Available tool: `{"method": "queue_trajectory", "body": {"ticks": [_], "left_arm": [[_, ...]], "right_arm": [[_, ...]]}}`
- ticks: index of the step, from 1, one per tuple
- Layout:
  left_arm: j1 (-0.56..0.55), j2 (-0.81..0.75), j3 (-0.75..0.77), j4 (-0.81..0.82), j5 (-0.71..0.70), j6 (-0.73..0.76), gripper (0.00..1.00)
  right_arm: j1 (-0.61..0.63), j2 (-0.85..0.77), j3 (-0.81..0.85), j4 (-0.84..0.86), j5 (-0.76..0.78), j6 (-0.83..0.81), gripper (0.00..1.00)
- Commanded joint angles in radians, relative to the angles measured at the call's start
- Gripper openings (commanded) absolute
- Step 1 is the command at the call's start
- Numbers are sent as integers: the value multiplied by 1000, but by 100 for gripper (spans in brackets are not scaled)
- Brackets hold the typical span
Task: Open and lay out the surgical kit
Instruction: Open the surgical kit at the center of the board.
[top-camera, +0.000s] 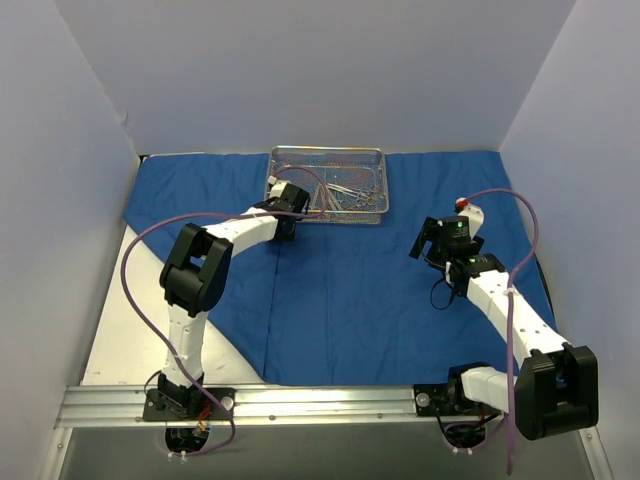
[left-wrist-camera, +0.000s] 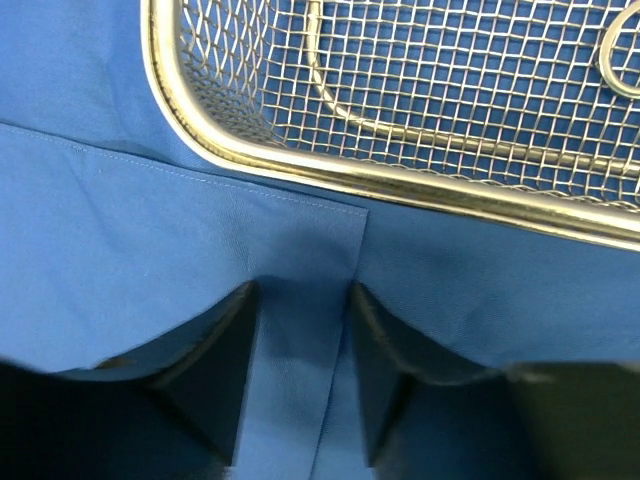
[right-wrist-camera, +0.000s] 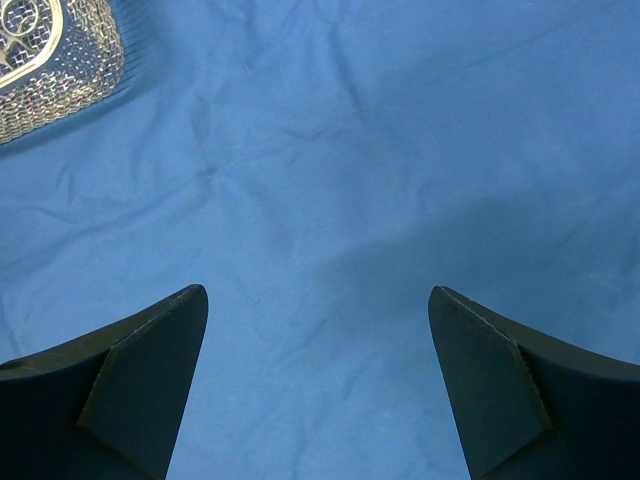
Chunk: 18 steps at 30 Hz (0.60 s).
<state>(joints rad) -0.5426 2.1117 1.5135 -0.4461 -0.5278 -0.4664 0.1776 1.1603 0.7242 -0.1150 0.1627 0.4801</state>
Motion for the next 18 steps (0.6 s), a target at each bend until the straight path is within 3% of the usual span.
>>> {"method": "queue_trajectory", "body": {"ticks": [1,3,14,18], "left_arm": [[-3,11,4,40,-12,-11,48],[-3,14,2,38,-14,-15,45],[-2,-7,-9,4,-43,-23,4],[10,-65,-10,-40,-90,-23,2]], "right_arm": [[5,-13,-12,14,-11,-8,88],[5,-14,-16,14,-11,-8,88],[5,-19,-19,12,-14,-12,88],[5,-27,-8,6,-17,-21,88]]}}
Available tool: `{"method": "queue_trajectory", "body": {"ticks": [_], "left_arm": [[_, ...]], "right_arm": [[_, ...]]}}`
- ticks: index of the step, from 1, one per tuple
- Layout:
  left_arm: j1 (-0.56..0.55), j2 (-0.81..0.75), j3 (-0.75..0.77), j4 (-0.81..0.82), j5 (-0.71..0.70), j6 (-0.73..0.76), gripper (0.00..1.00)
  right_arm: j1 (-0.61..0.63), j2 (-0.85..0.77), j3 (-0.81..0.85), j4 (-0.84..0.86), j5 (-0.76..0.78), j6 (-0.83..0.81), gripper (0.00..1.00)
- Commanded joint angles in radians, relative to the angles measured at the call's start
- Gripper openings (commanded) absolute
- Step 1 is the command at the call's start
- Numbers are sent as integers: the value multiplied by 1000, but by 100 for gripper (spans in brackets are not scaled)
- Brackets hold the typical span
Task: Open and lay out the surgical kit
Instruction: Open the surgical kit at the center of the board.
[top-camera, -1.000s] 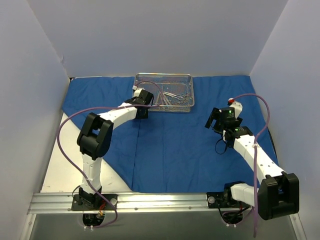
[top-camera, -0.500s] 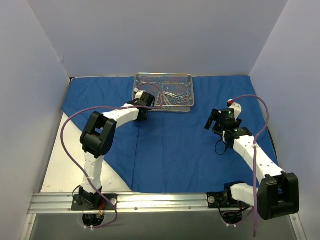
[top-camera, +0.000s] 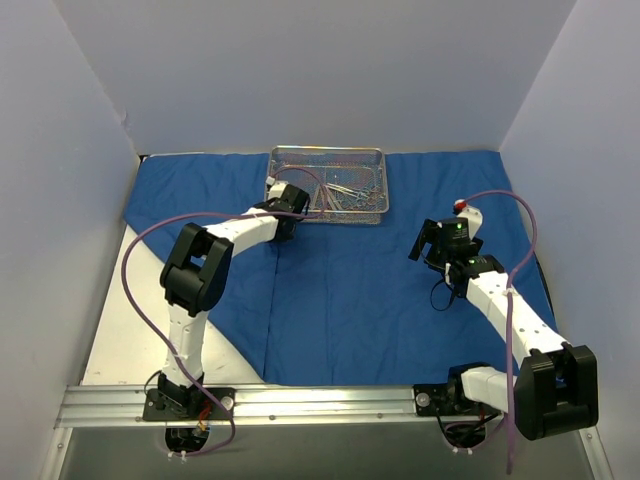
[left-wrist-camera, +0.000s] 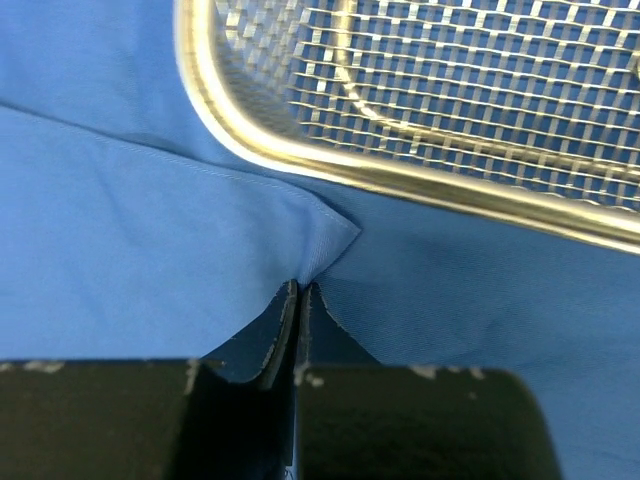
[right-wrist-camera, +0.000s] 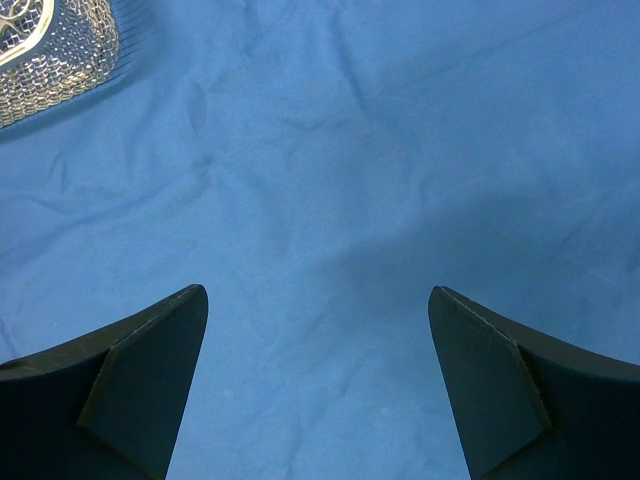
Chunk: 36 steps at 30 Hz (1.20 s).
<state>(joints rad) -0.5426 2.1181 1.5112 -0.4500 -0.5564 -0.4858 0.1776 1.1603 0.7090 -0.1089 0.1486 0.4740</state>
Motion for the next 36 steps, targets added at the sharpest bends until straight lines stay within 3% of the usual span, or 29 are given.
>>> {"method": "queue_trajectory", "body": {"ticks": [1,6,15,20,25,36], "left_arm": [[16,-84,-11,-47,-68,-5,2],[102,-190,-63,-148,-125,-57,2],[461,-450,-200,-453,-290,-169,2],[674,-617,-258,-698,-401,-345,2],[796,-734,-316,-797,-473,-414,2],[1058,-889,-341,-859,-476,-407,6]], "right_arm": [[3,-27,12,-3,-4,-21,88],[8,-27,30,0,-23,-43,88],[33,-31,64,8,-69,-95,88],[60,-45,72,6,-96,-107,88],[100,-68,73,2,-83,-117,88],[154,-111,56,0,-61,-121,92]]}}
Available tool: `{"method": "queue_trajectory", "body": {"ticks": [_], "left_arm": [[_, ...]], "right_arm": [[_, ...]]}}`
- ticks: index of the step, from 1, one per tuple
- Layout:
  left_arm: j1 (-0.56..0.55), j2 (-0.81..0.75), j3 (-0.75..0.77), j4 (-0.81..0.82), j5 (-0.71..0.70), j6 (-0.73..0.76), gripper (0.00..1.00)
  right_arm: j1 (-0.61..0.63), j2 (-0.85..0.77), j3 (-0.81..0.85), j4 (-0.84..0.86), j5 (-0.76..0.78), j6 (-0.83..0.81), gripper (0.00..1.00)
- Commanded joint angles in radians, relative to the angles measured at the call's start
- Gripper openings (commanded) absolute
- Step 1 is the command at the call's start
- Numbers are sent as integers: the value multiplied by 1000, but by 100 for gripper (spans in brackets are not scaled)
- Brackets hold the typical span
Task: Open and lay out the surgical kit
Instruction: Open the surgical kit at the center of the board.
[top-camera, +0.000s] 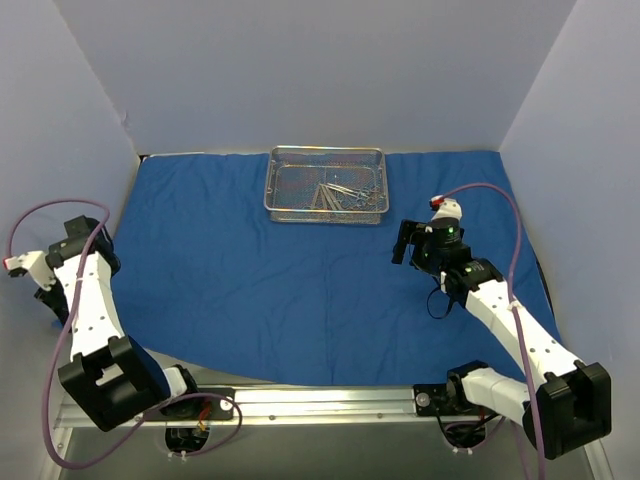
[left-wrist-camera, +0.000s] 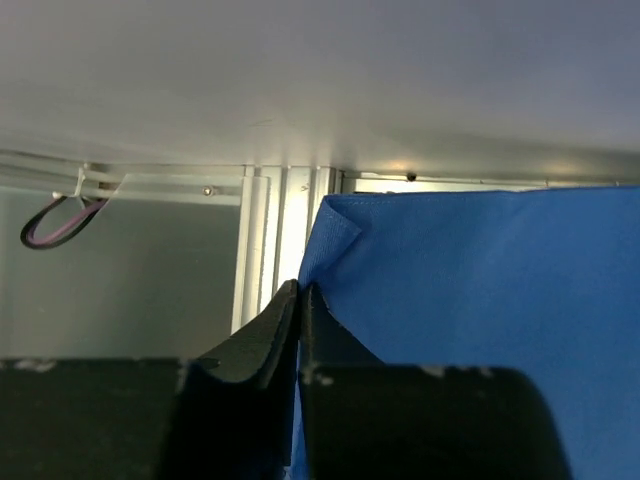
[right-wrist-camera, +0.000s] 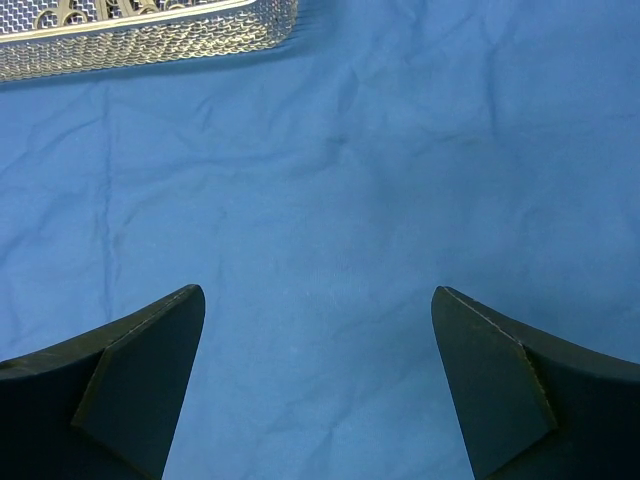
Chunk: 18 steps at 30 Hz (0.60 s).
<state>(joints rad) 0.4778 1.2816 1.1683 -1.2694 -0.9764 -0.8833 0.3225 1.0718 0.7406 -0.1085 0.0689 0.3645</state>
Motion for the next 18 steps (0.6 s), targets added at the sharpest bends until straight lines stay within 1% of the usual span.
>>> {"method": "queue_trajectory", "body": {"ticks": [1,2,3,4,5,6,7,8,11,13,15,16,18], "left_arm": [[56,-62,-2,-42,-59,-13,10],[62,-82,-4,-45,-65,-19,13],[65,-91,-7,-48,-68,-25,19],[68,-97,-9,-60,-71,-46,48],[68,-111,-9,-62,-73,-52,61],[71,-116,-12,-61,-73,-54,70],[71,-120,-12,-58,-68,-55,83],[71,-123,-7,-58,-61,-54,87],[71,-123,13,-58,-35,-55,97],[68,-130,48,-38,20,-36,97],[56,-149,53,7,85,4,94],[48,-168,44,87,179,82,94],[30,-177,24,131,260,102,94]], "right_arm": [[12,-24,25,0,22,-12,92],[13,-24,25,1,22,-13,93],[15,-24,26,0,23,-13,93],[16,-24,26,0,23,-13,94],[18,-23,26,-2,23,-13,95],[18,-21,25,-2,23,-13,96],[21,-22,23,-2,23,-13,97],[21,-19,23,-2,25,-13,98],[23,-12,26,-6,26,-15,100],[23,-9,26,-11,28,-15,100],[29,2,31,-14,26,-16,100],[32,7,31,-14,25,-16,100],[64,28,36,-8,3,-24,100]]}}
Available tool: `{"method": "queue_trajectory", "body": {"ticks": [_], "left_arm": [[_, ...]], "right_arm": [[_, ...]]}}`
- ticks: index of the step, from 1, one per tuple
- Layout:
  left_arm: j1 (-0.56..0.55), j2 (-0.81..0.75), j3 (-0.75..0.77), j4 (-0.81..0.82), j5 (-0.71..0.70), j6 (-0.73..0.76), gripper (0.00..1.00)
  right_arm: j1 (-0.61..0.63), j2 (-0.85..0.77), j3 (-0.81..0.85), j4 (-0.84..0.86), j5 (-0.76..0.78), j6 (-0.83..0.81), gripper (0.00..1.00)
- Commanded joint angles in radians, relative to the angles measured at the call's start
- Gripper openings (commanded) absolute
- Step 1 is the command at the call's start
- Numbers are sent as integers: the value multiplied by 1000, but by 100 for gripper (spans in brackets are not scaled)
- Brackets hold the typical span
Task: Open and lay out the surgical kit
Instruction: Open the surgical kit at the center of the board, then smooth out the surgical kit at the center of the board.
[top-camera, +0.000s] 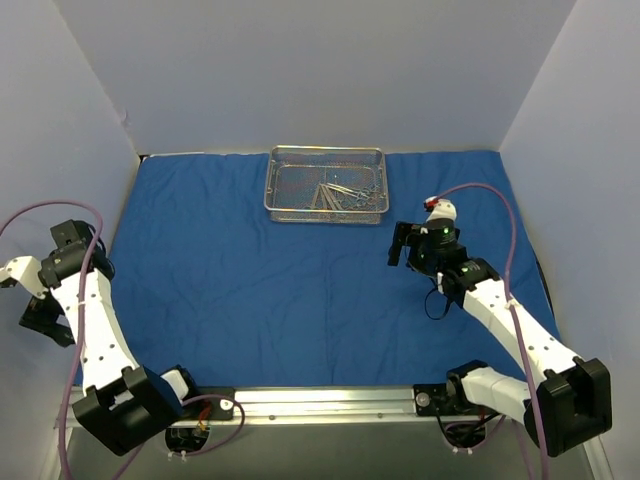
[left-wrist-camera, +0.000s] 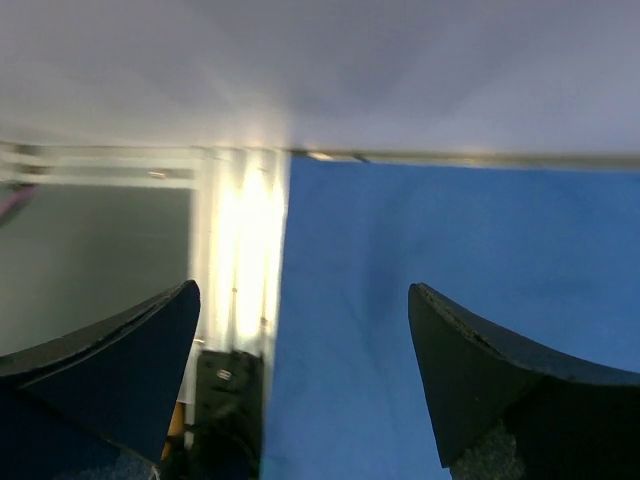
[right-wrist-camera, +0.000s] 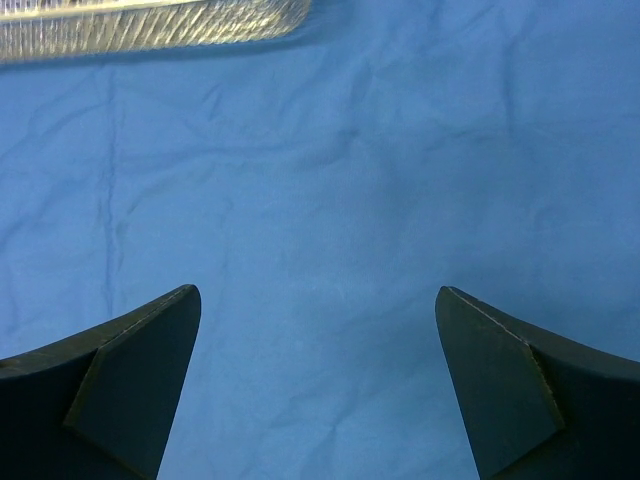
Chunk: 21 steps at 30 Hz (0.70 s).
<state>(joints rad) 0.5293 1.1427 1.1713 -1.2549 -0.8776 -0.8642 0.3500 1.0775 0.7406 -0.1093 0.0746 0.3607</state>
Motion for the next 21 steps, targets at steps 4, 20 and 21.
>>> {"method": "queue_trajectory", "body": {"ticks": [4,20,21], "left_arm": [[-119,-25,-63,268,346,154,94],[-293,479,-74,495,508,125,94],[-282,492,-75,499,508,123,94]], "right_arm": [[139,71,62,-24,45,-20,100],[314,410,52,-64,114,93,100],[319,418,51,-75,122,99,100]]}}
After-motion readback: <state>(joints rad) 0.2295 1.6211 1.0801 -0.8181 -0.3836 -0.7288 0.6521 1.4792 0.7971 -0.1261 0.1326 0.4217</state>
